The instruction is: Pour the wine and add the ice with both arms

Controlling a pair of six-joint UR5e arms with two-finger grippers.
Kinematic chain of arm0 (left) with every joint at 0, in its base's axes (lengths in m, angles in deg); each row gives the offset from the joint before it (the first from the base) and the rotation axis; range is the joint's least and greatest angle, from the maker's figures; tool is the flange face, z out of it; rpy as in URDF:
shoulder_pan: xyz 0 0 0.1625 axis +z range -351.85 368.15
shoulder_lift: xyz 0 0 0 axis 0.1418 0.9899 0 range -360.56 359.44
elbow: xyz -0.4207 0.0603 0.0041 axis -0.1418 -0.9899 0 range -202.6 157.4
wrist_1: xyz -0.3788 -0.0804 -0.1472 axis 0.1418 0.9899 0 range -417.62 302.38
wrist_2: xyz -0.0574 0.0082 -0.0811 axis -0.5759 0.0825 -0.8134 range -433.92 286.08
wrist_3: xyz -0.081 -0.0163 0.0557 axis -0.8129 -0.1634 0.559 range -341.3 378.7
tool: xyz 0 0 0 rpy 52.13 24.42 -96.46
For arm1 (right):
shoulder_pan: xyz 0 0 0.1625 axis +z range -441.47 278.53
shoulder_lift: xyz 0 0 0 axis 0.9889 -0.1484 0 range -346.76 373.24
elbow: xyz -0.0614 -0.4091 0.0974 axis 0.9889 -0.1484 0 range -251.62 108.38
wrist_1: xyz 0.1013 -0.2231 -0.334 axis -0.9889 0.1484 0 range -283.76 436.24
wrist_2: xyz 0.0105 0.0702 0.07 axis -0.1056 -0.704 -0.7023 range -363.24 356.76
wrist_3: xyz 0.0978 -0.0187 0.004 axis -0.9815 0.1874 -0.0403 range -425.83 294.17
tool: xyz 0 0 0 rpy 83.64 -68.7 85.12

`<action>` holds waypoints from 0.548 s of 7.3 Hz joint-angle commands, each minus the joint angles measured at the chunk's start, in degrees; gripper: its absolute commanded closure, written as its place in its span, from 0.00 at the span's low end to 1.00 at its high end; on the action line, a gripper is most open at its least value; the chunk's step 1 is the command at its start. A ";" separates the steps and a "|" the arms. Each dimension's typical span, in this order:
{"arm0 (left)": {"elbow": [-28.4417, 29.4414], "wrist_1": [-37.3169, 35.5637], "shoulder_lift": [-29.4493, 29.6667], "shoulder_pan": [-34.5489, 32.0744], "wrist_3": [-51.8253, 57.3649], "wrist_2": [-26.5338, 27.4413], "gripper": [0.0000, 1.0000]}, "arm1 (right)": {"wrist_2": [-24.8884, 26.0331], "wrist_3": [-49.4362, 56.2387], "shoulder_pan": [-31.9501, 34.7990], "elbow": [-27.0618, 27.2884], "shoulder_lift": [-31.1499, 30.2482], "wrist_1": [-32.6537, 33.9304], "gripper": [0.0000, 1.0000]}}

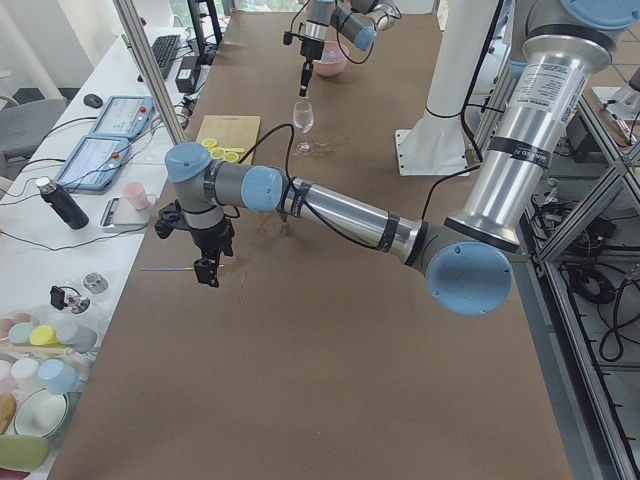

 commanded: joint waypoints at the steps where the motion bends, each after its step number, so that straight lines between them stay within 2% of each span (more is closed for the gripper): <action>1: 0.35 0.00 0.00 0.00 0.00 0.00 0.02 | 0.12 0.33 -0.04 -0.12 0.02 0.06 0.92; 2: 0.35 0.00 0.00 0.00 0.00 0.00 0.02 | 0.20 0.42 -0.04 -0.12 0.11 0.06 0.47; 3: 0.35 0.00 0.00 0.00 0.00 0.09 0.02 | 1.34 0.34 -0.04 -0.12 0.28 0.06 0.16; 4: 0.35 0.00 0.00 0.00 0.00 0.09 0.02 | 1.52 0.34 -0.04 -0.12 0.20 0.15 0.01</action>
